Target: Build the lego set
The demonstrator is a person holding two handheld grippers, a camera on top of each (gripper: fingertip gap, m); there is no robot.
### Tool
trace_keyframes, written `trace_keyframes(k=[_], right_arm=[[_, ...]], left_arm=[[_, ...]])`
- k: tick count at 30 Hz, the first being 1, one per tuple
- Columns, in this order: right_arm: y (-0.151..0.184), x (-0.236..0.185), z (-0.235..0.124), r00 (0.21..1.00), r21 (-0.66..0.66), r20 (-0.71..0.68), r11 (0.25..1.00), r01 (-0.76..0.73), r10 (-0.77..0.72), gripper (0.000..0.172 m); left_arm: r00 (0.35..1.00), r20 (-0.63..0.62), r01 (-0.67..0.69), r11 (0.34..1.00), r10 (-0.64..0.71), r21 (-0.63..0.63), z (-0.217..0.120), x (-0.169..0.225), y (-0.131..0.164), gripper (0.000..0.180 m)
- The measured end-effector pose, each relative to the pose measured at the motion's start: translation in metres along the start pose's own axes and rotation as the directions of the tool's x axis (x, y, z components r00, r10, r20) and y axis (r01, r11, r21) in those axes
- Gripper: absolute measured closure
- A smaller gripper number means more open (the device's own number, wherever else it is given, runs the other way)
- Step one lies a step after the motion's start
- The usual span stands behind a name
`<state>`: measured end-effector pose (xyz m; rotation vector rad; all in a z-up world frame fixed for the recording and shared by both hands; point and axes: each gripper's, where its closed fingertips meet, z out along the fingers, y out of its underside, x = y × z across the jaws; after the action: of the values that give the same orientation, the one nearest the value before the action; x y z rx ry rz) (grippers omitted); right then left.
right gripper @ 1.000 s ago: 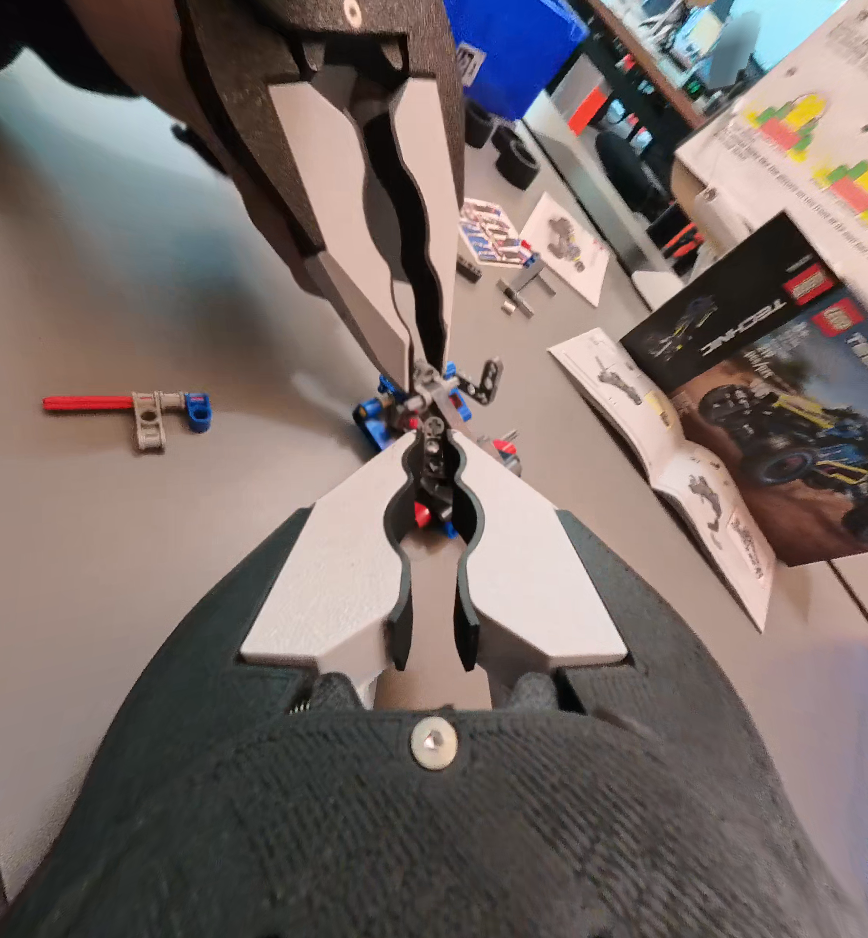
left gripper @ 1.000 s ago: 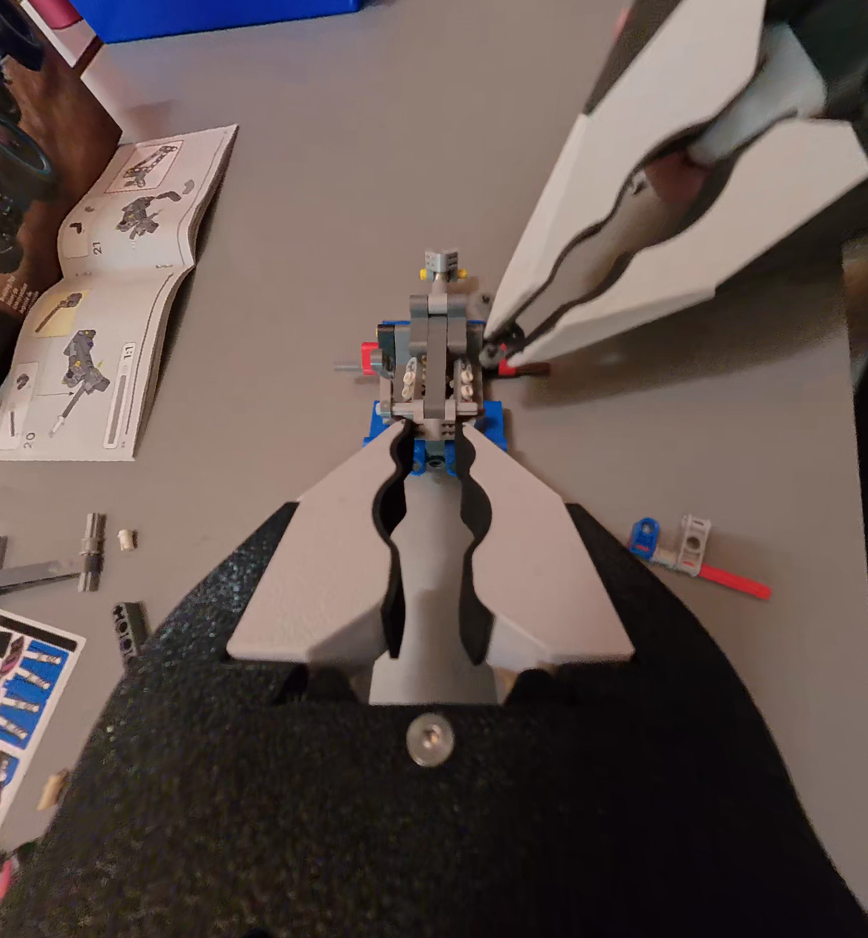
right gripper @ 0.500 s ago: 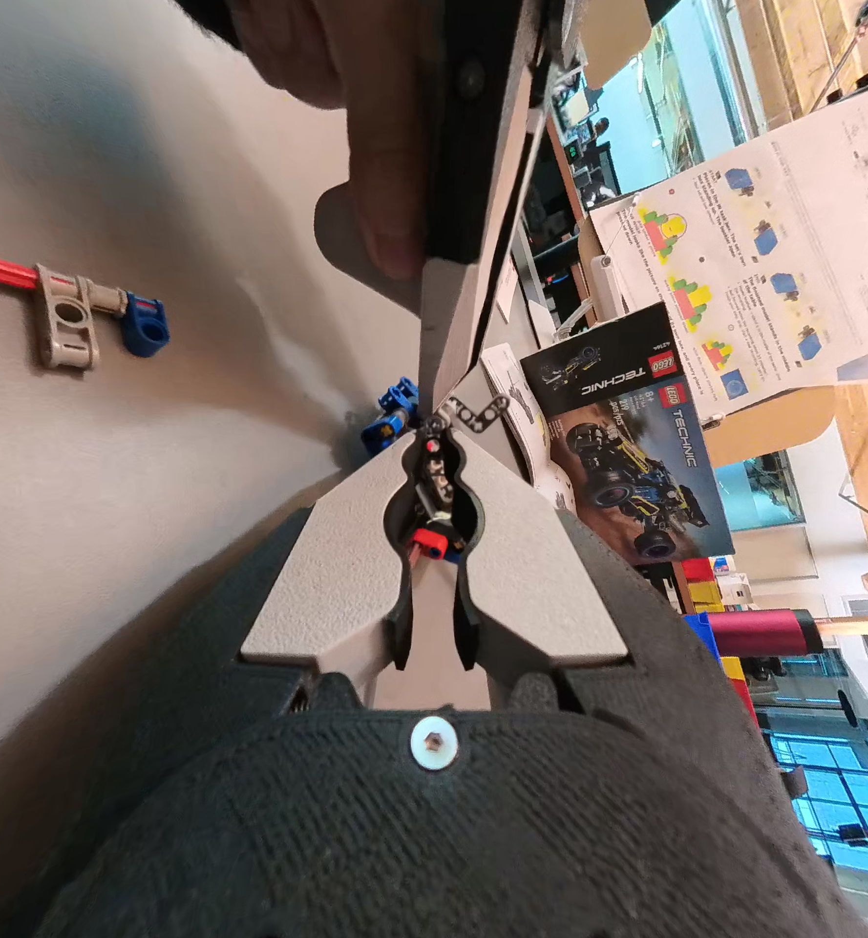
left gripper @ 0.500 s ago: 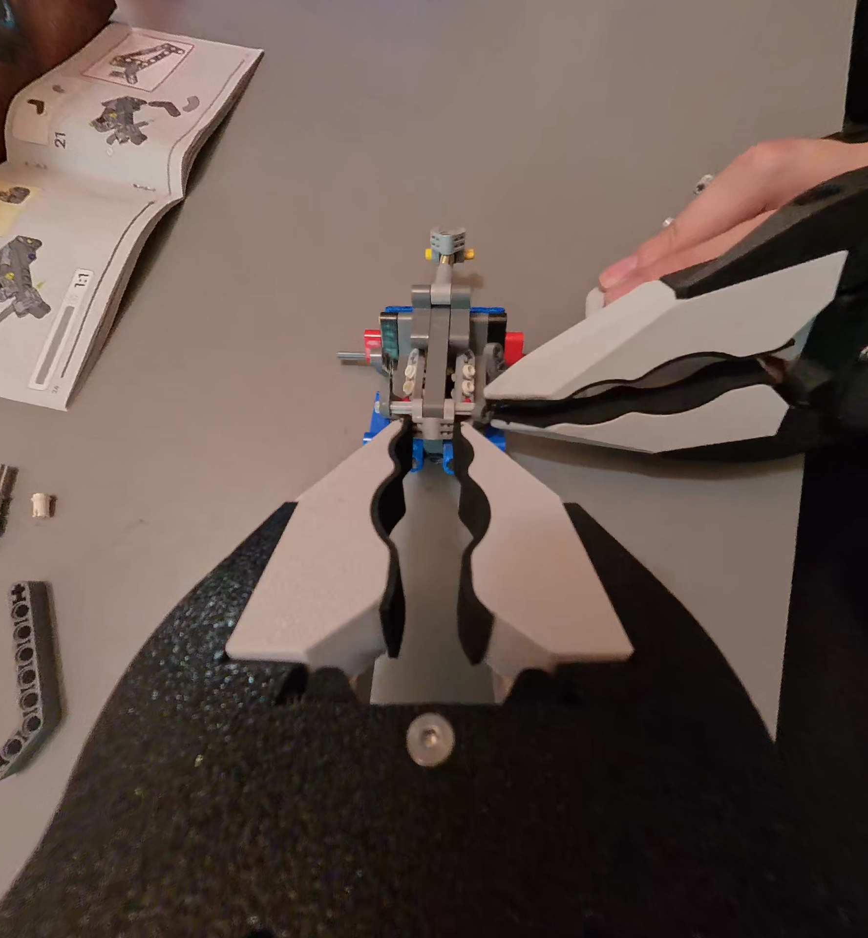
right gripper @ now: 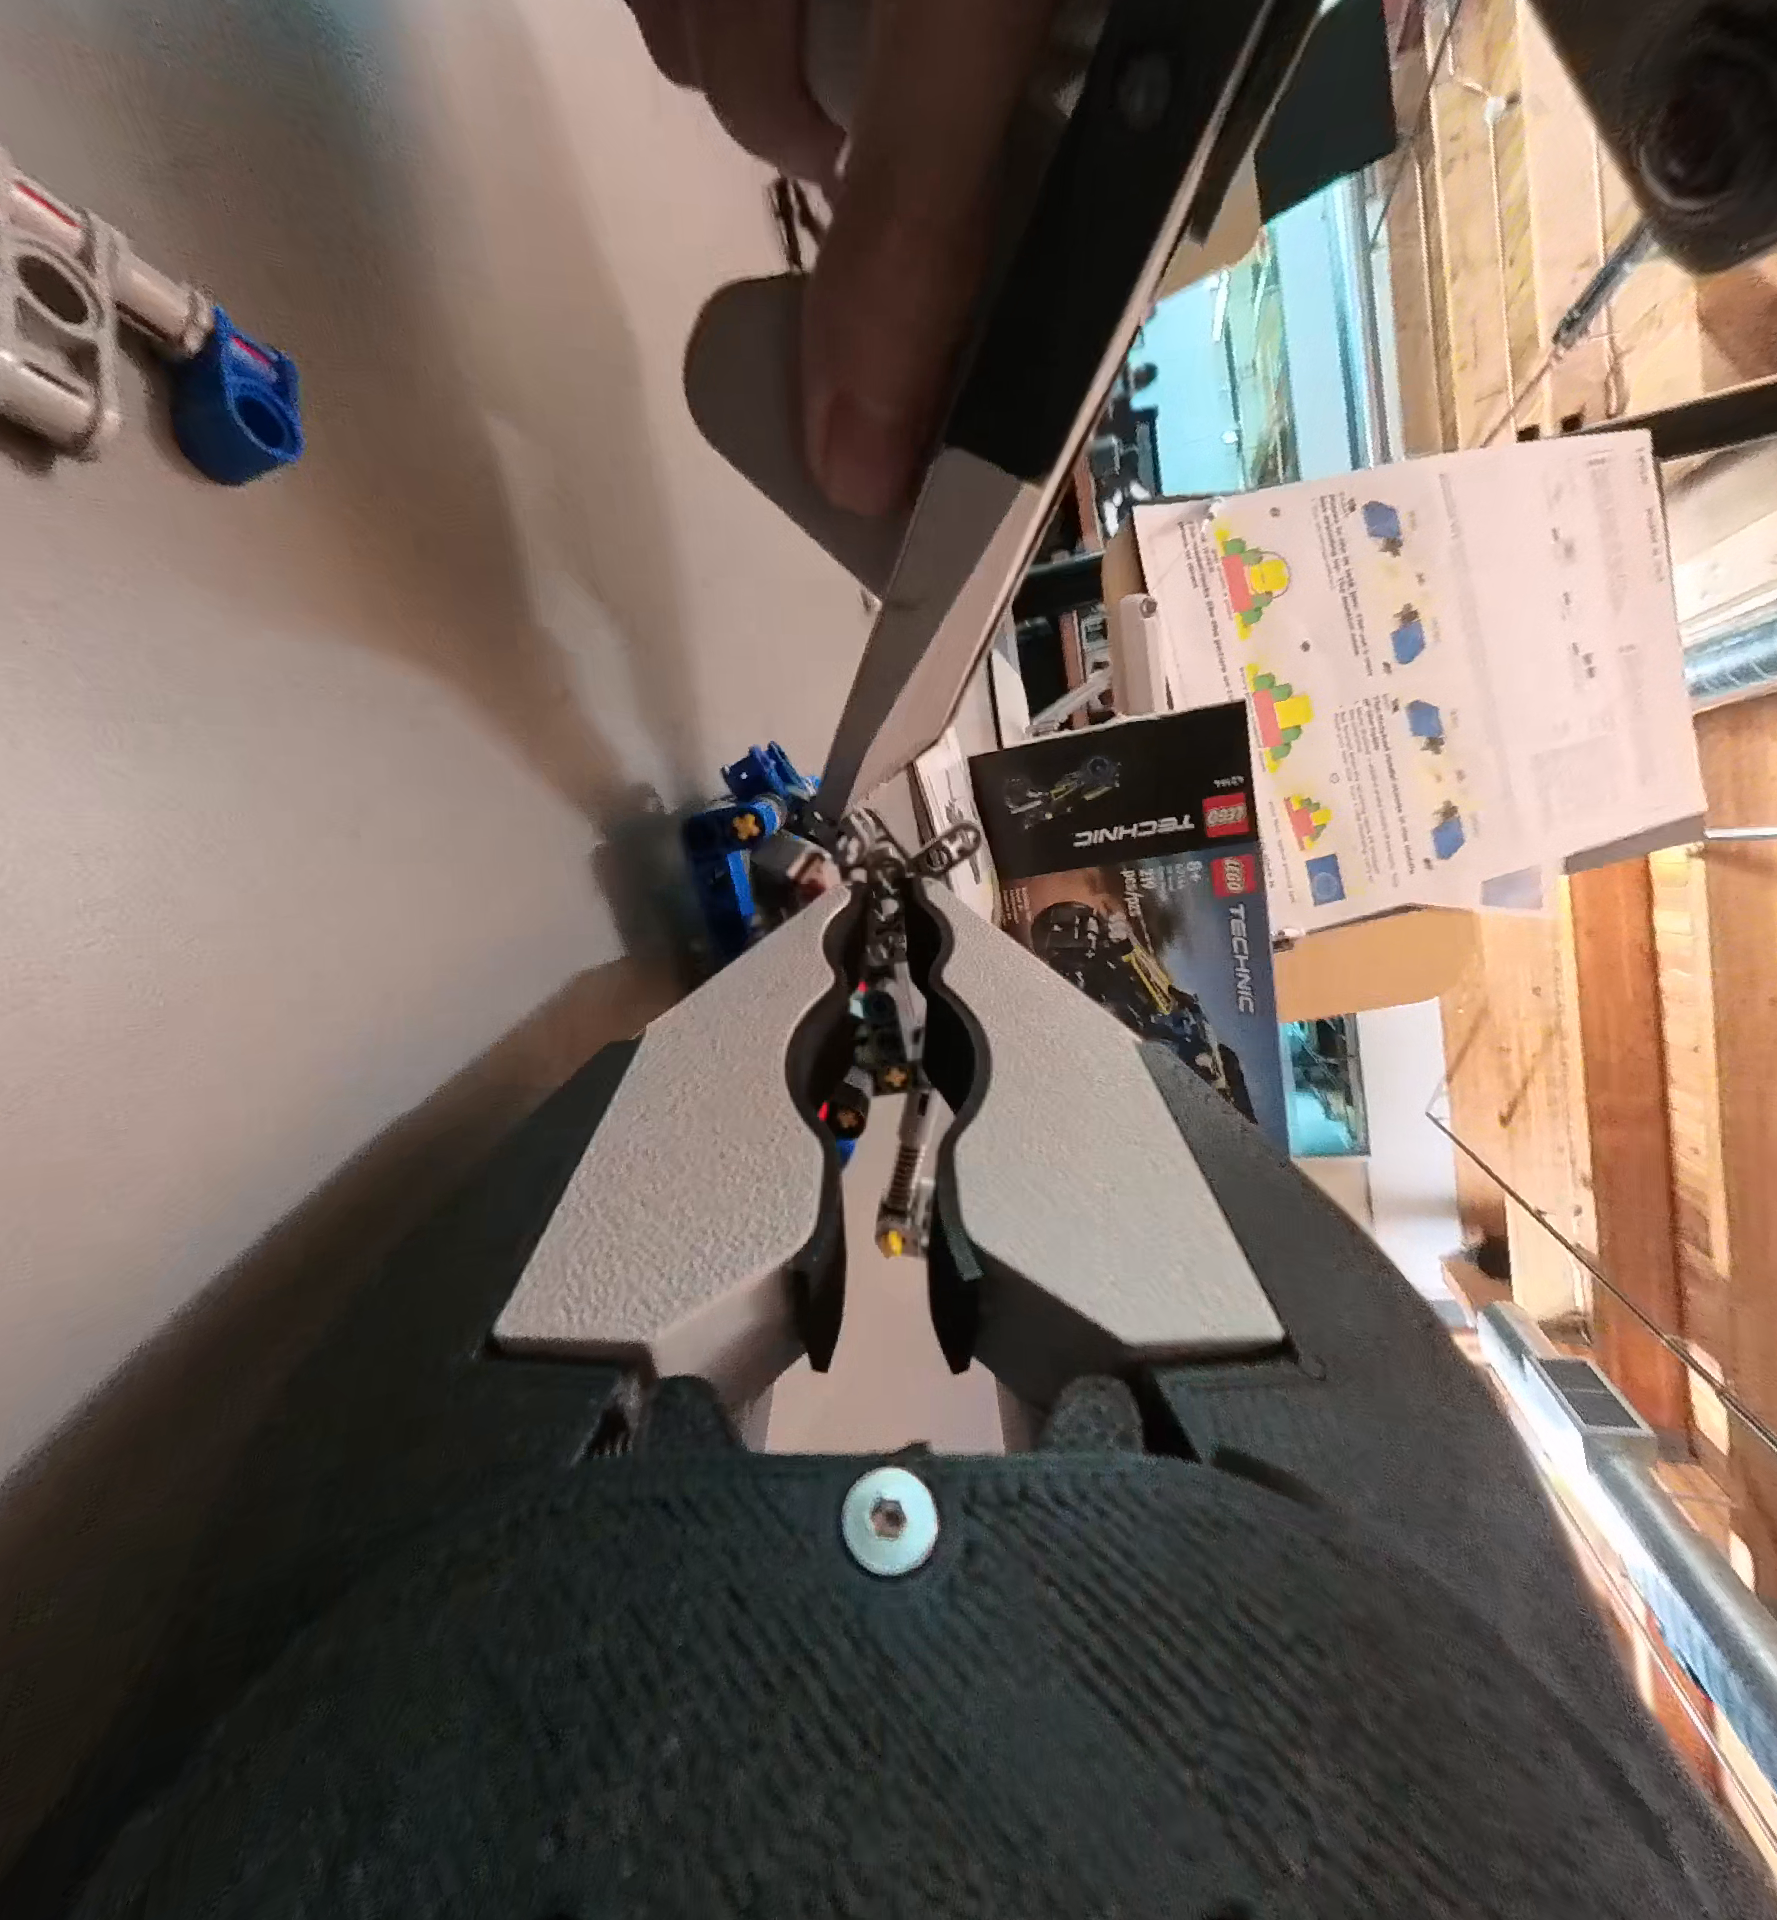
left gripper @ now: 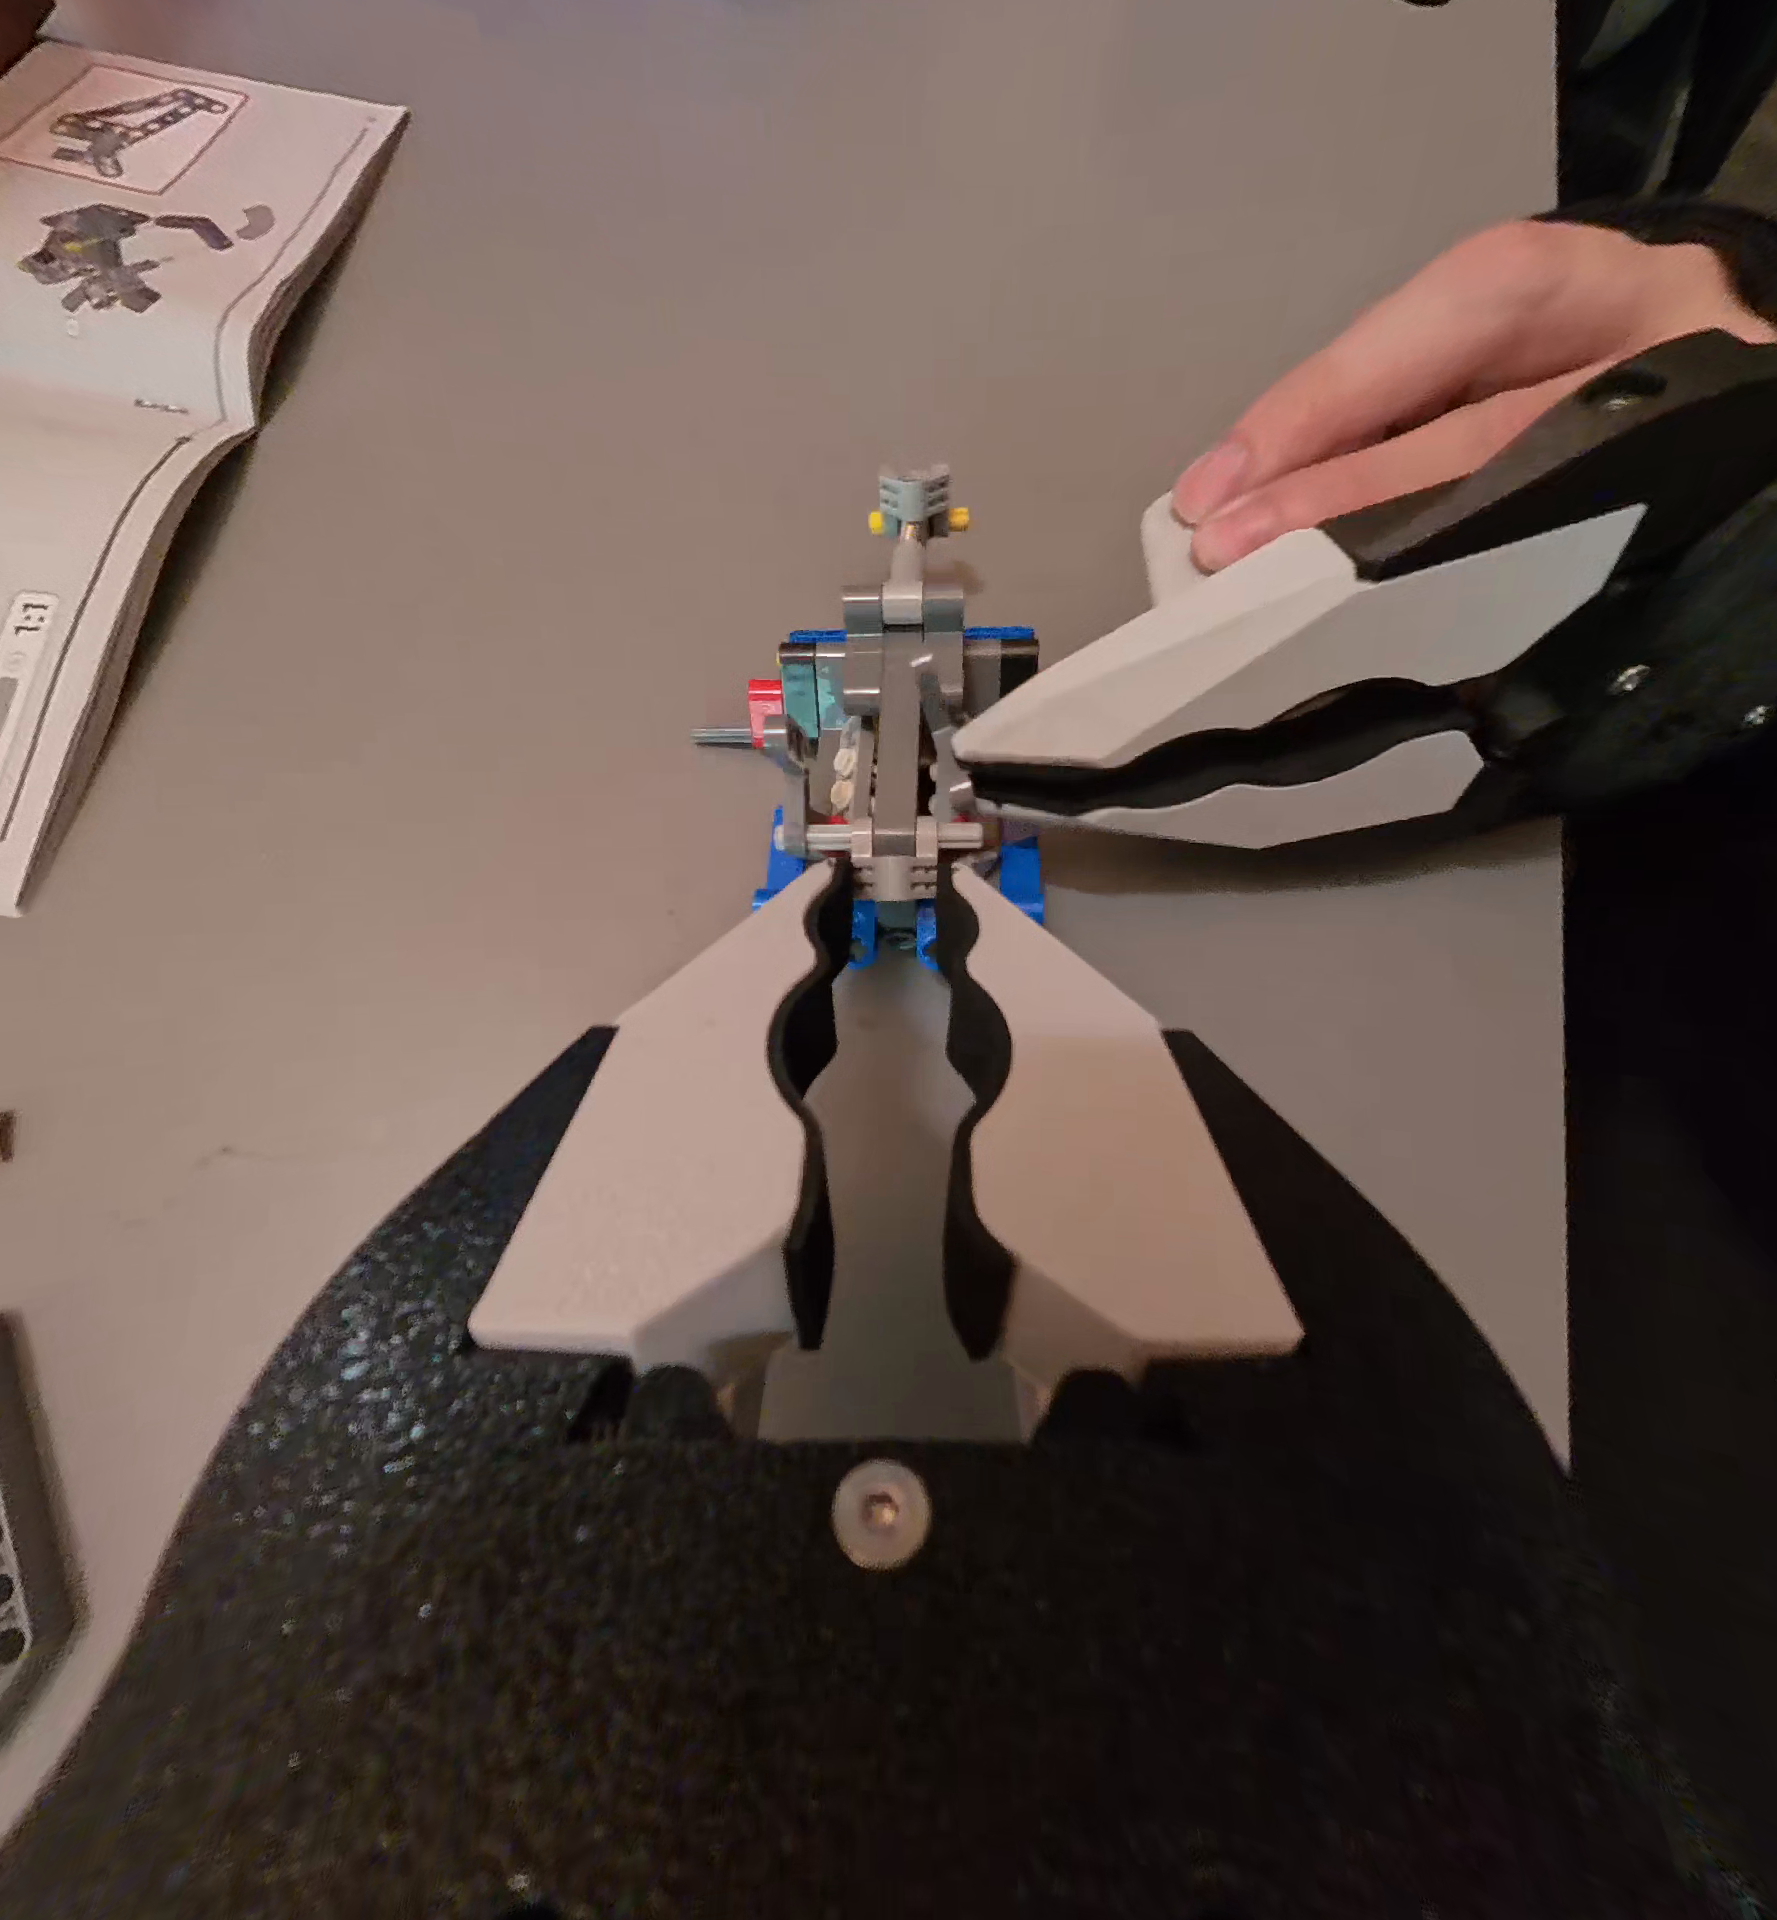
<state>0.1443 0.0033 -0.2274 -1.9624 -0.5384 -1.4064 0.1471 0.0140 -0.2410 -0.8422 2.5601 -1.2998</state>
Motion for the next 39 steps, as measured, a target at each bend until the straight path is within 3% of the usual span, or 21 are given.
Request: trace_keyframes(k=[14, 19, 29, 35, 39], right_arm=[[-0.001, -0.007, 0.001, 0.969, -0.087, -0.032, 0.967, 0.240, -0.244, 0.168], [-0.006, 0.005, -0.004, 0.961, -0.082, -0.112, 0.966, 0.246, -0.254, 0.168], [-0.004, 0.004, -0.001, 0.958, -0.098, -0.103, 0.961, 0.259, -0.268, 0.168], [0.003, 0.018, -0.007, 0.970, -0.113, -0.166, 0.981, 0.158, -0.176, 0.168], [-0.004, 0.009, -0.006, 0.966, -0.089, -0.132, 0.973, 0.213, -0.224, 0.168]], left_arm=[[0.998, 0.052, 0.042, 0.999, -0.041, -0.026, -0.005, -0.002, -0.001, 0.168], [0.998, 0.070, 0.009, 1.000, -0.008, -0.012, -0.007, -0.005, -0.006, 0.169], [0.997, 0.083, -0.007, 1.000, 0.005, 0.021, -0.006, -0.005, -0.010, 0.168], [0.999, 0.047, -0.013, 0.997, 0.010, 0.077, -0.010, -0.009, -0.009, 0.168], [0.993, -0.046, 0.116, 0.988, -0.112, 0.100, -0.010, -0.011, -0.005, 0.168]])
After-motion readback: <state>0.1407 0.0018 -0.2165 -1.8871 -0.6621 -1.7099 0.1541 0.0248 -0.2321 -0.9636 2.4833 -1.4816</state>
